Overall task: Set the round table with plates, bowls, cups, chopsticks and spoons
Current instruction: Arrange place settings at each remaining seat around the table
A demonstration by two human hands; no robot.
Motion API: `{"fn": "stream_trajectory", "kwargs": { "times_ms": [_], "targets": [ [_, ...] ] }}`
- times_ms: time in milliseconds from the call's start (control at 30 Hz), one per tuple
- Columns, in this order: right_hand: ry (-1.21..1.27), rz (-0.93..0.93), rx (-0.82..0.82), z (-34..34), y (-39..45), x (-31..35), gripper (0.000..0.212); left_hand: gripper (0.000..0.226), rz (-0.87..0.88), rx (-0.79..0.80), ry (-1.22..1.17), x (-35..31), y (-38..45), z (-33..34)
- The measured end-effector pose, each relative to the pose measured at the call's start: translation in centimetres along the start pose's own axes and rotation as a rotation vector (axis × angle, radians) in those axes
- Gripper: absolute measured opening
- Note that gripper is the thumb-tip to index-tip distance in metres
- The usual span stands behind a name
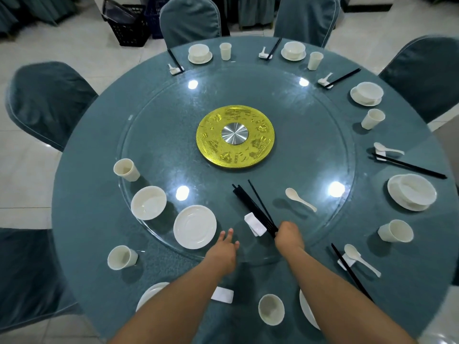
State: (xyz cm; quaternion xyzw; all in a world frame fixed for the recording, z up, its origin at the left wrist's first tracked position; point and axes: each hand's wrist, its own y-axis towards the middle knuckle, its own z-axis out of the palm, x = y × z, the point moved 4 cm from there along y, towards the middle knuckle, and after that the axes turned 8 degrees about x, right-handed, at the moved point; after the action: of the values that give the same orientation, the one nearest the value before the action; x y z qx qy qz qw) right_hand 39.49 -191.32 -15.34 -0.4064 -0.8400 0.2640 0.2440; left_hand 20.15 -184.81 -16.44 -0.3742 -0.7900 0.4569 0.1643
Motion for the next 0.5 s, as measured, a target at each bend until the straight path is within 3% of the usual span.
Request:
{"fn": "stream_trajectory", "kwargs": {
  "times_ms": [400,467,500],
  "targets": [
    [-0.068,-0.067,-0.003,-1.7,-1.1,-0.1,0.016,0.07,-0.015,0.05,-0.032,0.4,-0.5,0.0],
    [-0.143,-0.122,-0.049,-3.9,-1.7,-0.1,0.02,0.06,-0.019,0.001,-0.104,0.1,-1.3,-0.8],
    [-0.19,-0.162,-0.084,-5.6,-2.3,-0.1,0.022,0.05,-0.026,-0.097,-0.179,-0.1,-2.0,-1.8]
  ]
}}
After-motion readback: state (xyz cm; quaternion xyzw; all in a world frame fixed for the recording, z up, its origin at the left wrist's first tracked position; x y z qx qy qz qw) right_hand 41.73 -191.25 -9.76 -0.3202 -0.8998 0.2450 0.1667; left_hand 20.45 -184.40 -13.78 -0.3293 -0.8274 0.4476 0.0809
